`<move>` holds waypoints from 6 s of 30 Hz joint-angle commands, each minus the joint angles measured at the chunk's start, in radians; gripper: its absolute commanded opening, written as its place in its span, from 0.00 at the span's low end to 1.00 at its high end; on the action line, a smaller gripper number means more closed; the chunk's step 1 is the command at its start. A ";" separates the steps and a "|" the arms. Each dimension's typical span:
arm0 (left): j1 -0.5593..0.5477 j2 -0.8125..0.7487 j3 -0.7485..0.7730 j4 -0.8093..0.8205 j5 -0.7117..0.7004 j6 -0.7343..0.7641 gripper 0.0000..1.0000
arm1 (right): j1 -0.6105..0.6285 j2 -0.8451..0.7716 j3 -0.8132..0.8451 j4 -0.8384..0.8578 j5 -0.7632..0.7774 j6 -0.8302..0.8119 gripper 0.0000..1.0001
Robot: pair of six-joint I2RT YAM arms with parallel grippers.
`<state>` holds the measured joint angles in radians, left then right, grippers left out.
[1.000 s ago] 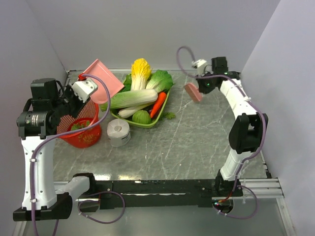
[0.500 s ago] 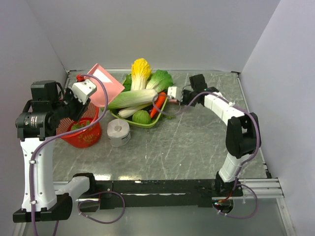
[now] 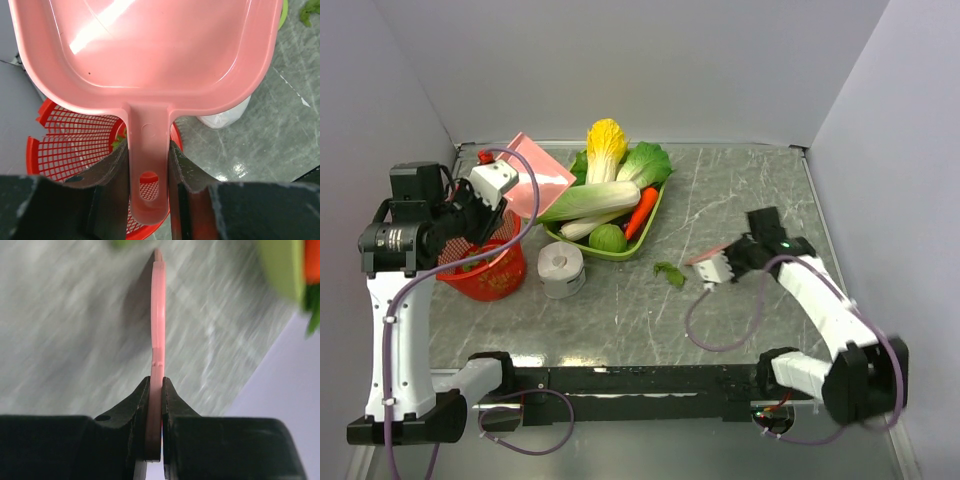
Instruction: Sweep away the paper scraps from the table
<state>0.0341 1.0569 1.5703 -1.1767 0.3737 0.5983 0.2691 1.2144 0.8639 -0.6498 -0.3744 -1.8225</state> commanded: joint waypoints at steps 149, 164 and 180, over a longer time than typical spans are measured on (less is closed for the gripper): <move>-0.974 0.833 -0.164 0.307 -0.420 -0.269 0.01 | -0.215 0.086 0.532 -0.416 -0.063 1.643 0.00; -0.935 0.686 -0.302 0.703 -0.324 -0.256 0.01 | -0.265 0.042 0.543 -0.355 0.152 1.689 0.00; -0.912 0.776 -0.150 0.838 -0.248 -0.330 0.01 | -0.358 0.023 0.478 -0.326 0.154 1.729 0.00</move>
<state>-0.8841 1.8145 1.3842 -0.4149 0.0834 0.2958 -0.0685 1.2644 1.3346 -0.9977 -0.2230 -0.1192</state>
